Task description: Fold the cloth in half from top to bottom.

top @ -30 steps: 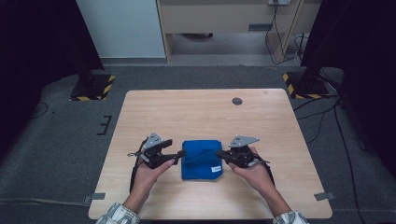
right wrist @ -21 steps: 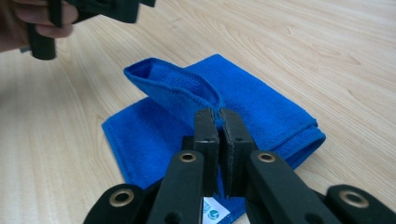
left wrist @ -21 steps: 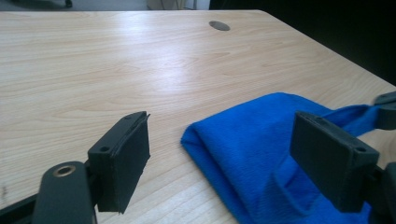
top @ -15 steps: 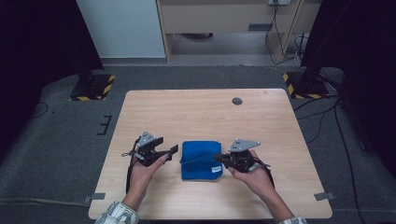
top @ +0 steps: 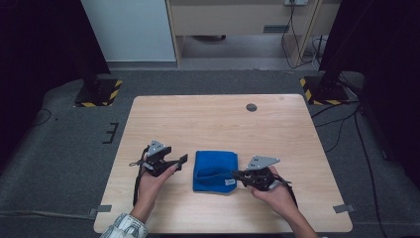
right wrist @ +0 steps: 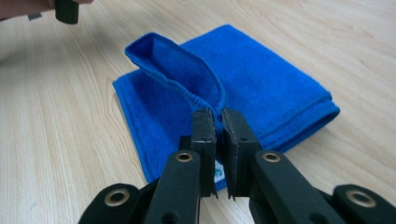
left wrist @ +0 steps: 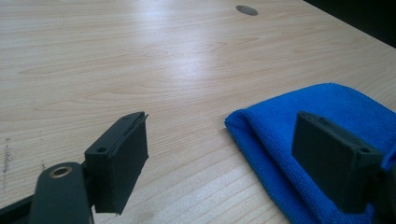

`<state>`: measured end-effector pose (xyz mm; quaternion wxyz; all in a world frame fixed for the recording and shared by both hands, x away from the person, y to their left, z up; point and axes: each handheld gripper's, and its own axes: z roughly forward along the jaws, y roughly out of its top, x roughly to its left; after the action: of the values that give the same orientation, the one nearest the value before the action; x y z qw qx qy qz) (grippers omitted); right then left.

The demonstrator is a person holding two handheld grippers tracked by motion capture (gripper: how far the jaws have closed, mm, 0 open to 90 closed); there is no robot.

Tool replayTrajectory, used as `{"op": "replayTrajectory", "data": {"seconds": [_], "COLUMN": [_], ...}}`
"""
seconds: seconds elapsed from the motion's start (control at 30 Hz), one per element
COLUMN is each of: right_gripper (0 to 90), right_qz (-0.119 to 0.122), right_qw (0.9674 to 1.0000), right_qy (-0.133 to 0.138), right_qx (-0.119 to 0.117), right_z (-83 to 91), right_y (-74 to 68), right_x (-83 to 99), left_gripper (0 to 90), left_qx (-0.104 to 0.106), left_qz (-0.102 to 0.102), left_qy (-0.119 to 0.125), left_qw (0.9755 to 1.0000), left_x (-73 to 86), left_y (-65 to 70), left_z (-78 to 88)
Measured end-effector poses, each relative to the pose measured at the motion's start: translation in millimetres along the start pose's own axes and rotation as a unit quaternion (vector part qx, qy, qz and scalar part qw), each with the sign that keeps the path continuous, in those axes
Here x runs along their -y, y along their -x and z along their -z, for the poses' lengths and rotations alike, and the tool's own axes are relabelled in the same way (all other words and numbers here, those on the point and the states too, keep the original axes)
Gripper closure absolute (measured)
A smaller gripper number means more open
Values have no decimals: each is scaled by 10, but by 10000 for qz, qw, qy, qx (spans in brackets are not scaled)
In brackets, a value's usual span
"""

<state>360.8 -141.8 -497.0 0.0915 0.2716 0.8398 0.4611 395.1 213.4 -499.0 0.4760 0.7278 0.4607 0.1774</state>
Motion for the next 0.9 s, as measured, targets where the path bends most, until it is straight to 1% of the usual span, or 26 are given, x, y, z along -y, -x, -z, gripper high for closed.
{"op": "replayTrajectory", "data": {"seconds": [0.07, 0.1, 0.13, 0.2, 0.27, 0.33, 0.43, 0.57, 0.7, 0.77, 0.83, 0.9], "right_gripper": [787, 739, 711, 664, 609, 574, 523, 441, 343, 289, 258, 229], "right_qz": [8, 8, -6, 45, 23, 12, -22, -44, -95, -153, -239, -272], "right_qw": [10000, 9999, 9998, 9997, 9995, 9992, 9992, 9995, 9993, 9991, 9986, 9983], "right_qy": [-71, -116, -171, -248, -298, -371, -393, -314, -201, -147, -118, -80], "right_qx": [-23, -66, -87, -76, -107, -124, -72, 67, 297, 379, 447, 513], "right_z": [-10, -16, -17, -32, -54, -72, -66, -49, -73, -85, -93, -96], "right_y": [-3, -11, -24, -59, -87, -102, -110, -103, -90, -77, -61, -50], "right_x": [27, 38, 46, 55, 55, 55, 63, 48, 28, 16, 2, -8], "left_gripper": [181, 181, 181, 181, 181, 181, 178, 169, 152, 136, 126, 115], "left_qx": [-15, -24, -31, -49, -62, -75, -67, -42, -57, -57, -49, -34], "left_qz": [-9, -19, -17, -16, -31, -35, -64, -114, -144, -144, -148, -159], "left_qy": [-12, -22, -31, -35, -15, 8, -15, -34, -49, -95, -124, -159], "left_qw": [10000, 10000, 10000, 10000, 10000, 10000, 10000, 9999, 9999, 9998, 9998, 9997], "left_x": [8, 13, 19, 31, 36, 32, 34, 40, 46, 52, 59, 64], "left_y": [-5, -8, -10, -11, -1, 7, 17, 30, 29, 27, 27, 31], "left_z": [-1, 0, 3, 17, 31, 34, 12, 3, -11, -21, -30, -37]}}
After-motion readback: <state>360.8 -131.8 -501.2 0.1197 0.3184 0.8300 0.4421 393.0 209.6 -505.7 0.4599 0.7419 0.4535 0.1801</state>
